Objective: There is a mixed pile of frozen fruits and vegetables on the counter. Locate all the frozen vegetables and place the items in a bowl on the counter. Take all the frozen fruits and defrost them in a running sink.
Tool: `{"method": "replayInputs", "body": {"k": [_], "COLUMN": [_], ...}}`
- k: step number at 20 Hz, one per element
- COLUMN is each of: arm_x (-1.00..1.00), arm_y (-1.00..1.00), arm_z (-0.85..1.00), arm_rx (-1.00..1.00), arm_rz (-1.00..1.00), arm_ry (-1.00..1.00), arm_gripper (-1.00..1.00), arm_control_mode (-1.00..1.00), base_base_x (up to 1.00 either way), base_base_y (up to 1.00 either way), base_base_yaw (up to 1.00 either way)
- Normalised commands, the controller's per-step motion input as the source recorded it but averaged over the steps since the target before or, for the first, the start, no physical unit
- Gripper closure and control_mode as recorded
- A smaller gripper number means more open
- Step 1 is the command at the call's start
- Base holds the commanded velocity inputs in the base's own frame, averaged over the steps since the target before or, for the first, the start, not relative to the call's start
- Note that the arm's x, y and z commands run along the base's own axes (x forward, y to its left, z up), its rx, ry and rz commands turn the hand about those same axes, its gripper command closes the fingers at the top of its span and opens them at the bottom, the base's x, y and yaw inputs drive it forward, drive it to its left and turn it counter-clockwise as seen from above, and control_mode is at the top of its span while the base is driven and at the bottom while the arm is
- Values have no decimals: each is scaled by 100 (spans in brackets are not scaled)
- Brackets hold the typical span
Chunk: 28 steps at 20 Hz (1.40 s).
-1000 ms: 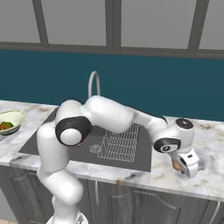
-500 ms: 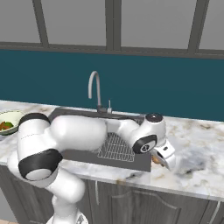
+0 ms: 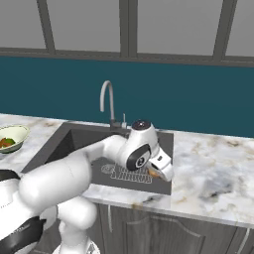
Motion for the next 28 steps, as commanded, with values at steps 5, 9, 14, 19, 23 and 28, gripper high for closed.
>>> {"method": "replayInputs", "body": {"k": [5,9,14,19,23,28], "arm_x": [5,9,12,19,29,31], "arm_y": [68,70,70,71,65,58], "arm_z": [21,16,10,0,0,0], "arm_rx": [0,0,0,0,0,0], "arm_rz": [17,18,19,19,18,17], "arm_ry": [4,6,7,6,8,8], "arm_gripper": [100,100,100,100,100,100], "arm_control_mode": [-100,-100,-100,-100,-100,-100], "base_base_x": [0,0,0,0,0,0], "base_base_y": [0,0,0,0,0,0], "base_base_yaw": [0,0,0,0,0,0]}}
